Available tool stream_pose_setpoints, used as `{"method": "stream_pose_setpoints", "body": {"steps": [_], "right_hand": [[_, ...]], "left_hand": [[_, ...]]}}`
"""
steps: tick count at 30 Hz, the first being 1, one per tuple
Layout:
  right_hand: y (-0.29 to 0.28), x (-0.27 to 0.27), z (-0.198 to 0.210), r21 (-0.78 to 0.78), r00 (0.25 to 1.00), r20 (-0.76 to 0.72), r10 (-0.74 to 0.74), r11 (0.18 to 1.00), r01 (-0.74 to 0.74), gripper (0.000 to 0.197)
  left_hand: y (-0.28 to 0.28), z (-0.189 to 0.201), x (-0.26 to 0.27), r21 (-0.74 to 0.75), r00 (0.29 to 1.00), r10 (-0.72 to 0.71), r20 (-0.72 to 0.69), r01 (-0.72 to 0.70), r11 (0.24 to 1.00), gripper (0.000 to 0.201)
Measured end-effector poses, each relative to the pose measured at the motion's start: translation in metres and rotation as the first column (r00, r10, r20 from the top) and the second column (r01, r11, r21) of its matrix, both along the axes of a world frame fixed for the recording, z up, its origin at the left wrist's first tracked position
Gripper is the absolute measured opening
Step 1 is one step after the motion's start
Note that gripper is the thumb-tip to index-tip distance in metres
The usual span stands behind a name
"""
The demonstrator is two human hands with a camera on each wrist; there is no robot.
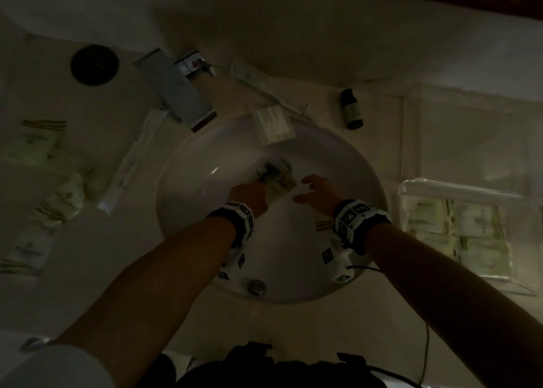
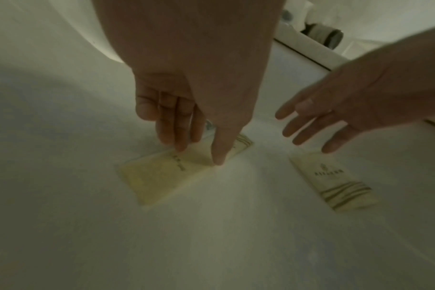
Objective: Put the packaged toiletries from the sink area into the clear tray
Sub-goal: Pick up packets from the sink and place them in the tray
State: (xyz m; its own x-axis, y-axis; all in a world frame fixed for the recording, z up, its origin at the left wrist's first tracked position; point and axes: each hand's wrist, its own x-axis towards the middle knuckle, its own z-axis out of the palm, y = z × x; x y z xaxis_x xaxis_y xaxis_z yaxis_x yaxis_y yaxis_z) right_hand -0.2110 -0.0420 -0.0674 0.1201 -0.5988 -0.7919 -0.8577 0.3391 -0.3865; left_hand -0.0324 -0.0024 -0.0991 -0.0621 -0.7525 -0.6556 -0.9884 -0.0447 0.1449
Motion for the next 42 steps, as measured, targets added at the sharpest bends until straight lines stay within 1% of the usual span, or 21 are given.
{"method": "stream_pose_setpoints", "body": {"steps": [2,6,9,11,12,14,16,18,21,24,27,29,32,35,38,42], "right_hand": [[0.001,0.000,0.001,-0.009,1.000,-0.002,0.009,1.000,-0.009,0.064],[0.005,-0.002,0.003,-0.005,1.000,-0.011,0.024,1.000,-0.024,0.062],[0.007,-0.005,0.003,0.005,0.999,-0.022,0.037,0.999,-0.037,0.060],[0.007,-0.006,0.003,-0.003,0.998,-0.034,0.048,0.999,-0.048,0.060],[0.007,-0.007,0.004,-0.008,0.998,-0.036,0.049,0.999,-0.050,0.061],[0.008,-0.006,0.007,-0.022,0.997,-0.037,0.061,0.998,-0.061,0.065],[0.009,-0.006,0.011,-0.053,0.991,-0.059,0.120,0.991,-0.123,0.066],[0.009,-0.005,0.017,-0.065,0.974,-0.098,0.205,0.975,-0.212,0.060],[0.009,-0.005,0.027,-0.055,0.947,-0.122,0.297,0.951,-0.305,0.040],[0.009,-0.008,0.039,-0.105,0.969,-0.074,0.237,0.964,-0.244,0.027],[0.009,-0.013,0.051,-0.163,0.976,-0.041,0.212,0.963,-0.216,0.023],[0.009,-0.019,0.062,-0.192,0.978,-0.022,0.208,0.959,-0.209,0.022],[0.010,-0.030,0.078,-0.265,0.965,-0.070,0.253,0.928,-0.262,0.024],[0.012,-0.043,0.093,-0.326,0.958,-0.095,0.270,0.901,-0.286,0.024],[0.014,-0.057,0.108,-0.339,0.964,-0.078,0.254,0.903,-0.265,0.023],[0.019,-0.084,0.129,-0.376,0.980,-0.043,0.196,0.905,-0.198,0.021]], "left_hand": [[0.001,-0.001,-0.002,0.002,1.000,-0.001,0.010,0.001,1.000,0.024],[0.003,0.000,-0.007,0.013,0.999,-0.027,0.022,0.026,1.000,0.024],[0.004,0.000,-0.009,0.051,1.000,-0.015,0.004,0.015,0.999,0.030],[0.004,0.001,-0.010,0.078,0.999,0.009,-0.041,-0.006,0.997,0.035],[0.004,0.002,-0.010,0.076,0.997,0.018,-0.070,-0.013,0.997,0.033],[0.003,0.004,-0.011,0.073,0.987,0.030,-0.156,-0.019,0.997,0.029],[0.001,0.009,-0.011,0.106,0.965,0.047,-0.257,-0.020,0.994,0.032],[-0.002,0.016,-0.011,0.124,0.938,0.068,-0.340,-0.026,0.992,0.034],[-0.008,0.031,-0.013,0.104,0.906,0.099,-0.412,-0.062,0.993,0.034],[-0.010,0.043,-0.013,0.111,0.882,0.156,-0.446,-0.118,0.987,0.035],[-0.011,0.054,-0.012,0.094,0.856,0.193,-0.479,-0.168,0.981,0.031],[-0.011,0.064,-0.013,0.080,0.857,0.199,-0.475,-0.183,0.980,0.032],[-0.012,0.080,-0.017,0.055,0.866,0.188,-0.464,-0.184,0.981,0.033],[-0.012,0.097,-0.026,0.026,0.876,0.166,-0.452,-0.173,0.985,0.032],[-0.010,0.114,-0.038,-0.013,0.878,0.141,-0.457,-0.165,0.986,0.028],[-0.008,0.137,-0.063,-0.088,0.882,0.097,-0.461,-0.155,0.984,0.026]]}}
